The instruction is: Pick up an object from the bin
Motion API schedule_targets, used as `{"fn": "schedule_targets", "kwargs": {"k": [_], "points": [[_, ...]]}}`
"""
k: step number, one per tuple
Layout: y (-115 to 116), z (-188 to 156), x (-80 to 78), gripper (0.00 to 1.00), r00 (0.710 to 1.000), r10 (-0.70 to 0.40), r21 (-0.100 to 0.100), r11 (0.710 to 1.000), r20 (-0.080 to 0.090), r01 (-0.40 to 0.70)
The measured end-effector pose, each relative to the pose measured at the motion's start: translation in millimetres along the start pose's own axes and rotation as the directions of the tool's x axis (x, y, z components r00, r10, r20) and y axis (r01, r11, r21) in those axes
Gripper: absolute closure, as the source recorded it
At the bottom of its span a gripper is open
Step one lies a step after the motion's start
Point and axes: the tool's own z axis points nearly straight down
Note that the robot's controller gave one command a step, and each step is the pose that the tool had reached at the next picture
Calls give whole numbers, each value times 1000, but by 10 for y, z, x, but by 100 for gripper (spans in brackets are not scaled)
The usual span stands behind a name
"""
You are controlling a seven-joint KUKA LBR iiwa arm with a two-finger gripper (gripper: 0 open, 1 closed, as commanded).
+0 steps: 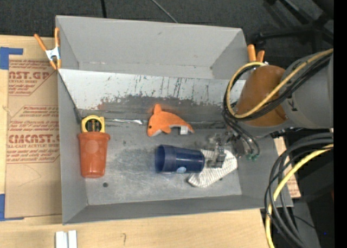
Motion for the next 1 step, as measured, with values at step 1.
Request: {"fn": "schedule_targets", "kwargs": {"k": [1], "points": [[0, 0, 0, 100, 1000, 0, 0, 1000, 0, 0]]}}
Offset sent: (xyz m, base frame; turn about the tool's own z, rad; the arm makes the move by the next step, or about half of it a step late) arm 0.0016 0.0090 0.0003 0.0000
